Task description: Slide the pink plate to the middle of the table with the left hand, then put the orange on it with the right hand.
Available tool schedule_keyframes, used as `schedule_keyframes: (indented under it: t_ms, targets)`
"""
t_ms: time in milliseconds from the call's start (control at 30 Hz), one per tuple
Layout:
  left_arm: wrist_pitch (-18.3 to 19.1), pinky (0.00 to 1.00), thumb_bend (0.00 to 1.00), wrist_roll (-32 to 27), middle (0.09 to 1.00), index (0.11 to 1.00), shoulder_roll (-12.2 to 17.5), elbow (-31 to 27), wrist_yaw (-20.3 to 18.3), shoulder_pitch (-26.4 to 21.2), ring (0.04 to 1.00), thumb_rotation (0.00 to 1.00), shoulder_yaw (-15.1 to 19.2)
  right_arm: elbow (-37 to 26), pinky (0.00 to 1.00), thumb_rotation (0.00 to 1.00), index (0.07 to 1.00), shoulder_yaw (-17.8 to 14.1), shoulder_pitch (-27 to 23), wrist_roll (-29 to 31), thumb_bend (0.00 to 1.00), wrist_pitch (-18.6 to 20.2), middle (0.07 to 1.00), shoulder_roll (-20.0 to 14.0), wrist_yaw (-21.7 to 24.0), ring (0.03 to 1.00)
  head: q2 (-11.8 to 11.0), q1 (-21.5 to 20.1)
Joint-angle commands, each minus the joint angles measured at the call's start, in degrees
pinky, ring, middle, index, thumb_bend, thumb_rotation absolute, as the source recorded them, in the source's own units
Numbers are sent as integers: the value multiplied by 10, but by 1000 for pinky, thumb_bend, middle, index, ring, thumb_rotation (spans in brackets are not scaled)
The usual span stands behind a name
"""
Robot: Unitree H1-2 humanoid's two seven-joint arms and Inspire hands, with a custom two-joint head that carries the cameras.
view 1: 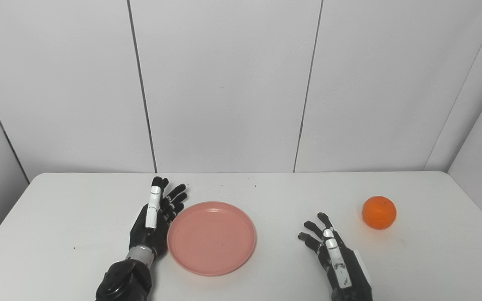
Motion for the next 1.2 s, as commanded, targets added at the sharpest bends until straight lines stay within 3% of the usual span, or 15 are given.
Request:
schedule_keyframes:
  t_ms: [0,300,433,600,767,1067,1167]
  targets:
    - [13,954,782,0,885,995,-6,-1,-2,-17,898,844,-5,-5,887,856,945,1,-5,3,764,11,847,4,-1,781,-1,-2]
    - [-3,968,800,-6,898,1000,-6,23,-26,-20,916,826,-10,7,874,824,938,1,-12,1,776,12,847,12,-8,771,-7,-39]
    - [-26,983,786,-11,933,1000,0,40,-45,-17,938,810,-2,22,882,793,920,2,-19,2,780,4,833,19,-10,759,-13,-74]
    - [-54,997,772,-9,959,1000,12,58,-63,-13,958,805,-3,41,881,794,923,7,-28,-9,763,-13,839,25,-13,759,-20,-87]
    - [-64,1000,781,-28,957,1000,11,69,-76,-11,982,763,10,53,874,804,933,11,-32,-20,741,-27,850,26,-16,761,-23,-84]
    - [-94,1000,759,-14,958,1000,11,88,-87,-13,980,763,-3,48,881,807,928,9,-29,-16,718,-24,850,16,-8,763,-28,-68]
    - [-102,1000,767,-11,958,1000,9,93,-86,-12,974,759,-8,51,867,832,911,14,-26,-37,717,-46,841,9,-12,759,-33,-62]
